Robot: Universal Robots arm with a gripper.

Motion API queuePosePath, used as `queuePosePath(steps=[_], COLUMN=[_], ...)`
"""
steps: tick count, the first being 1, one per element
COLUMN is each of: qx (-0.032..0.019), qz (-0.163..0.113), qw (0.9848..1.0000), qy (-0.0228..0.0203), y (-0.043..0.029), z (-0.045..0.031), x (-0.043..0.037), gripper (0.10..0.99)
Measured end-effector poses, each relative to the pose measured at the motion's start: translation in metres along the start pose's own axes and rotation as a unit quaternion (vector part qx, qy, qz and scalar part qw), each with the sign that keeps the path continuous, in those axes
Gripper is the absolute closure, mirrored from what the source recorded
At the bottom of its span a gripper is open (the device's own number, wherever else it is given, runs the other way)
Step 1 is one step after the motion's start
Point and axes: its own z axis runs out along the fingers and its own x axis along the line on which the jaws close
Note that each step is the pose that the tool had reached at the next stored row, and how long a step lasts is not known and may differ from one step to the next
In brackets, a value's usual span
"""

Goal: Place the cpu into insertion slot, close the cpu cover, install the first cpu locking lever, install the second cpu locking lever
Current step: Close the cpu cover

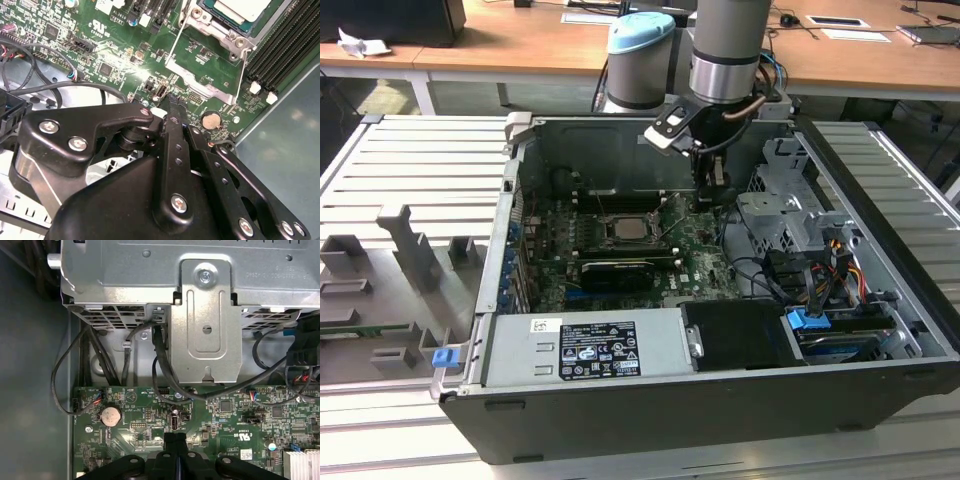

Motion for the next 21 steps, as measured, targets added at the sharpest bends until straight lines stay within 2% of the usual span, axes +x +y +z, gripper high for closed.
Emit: queuePosePath(steps=[21], qx=[0.0], qz=[0.0], qw=[1.0], qy=[0.0], y=[0.0002], z=[0.0134], x=[0.0009], gripper=[0.976])
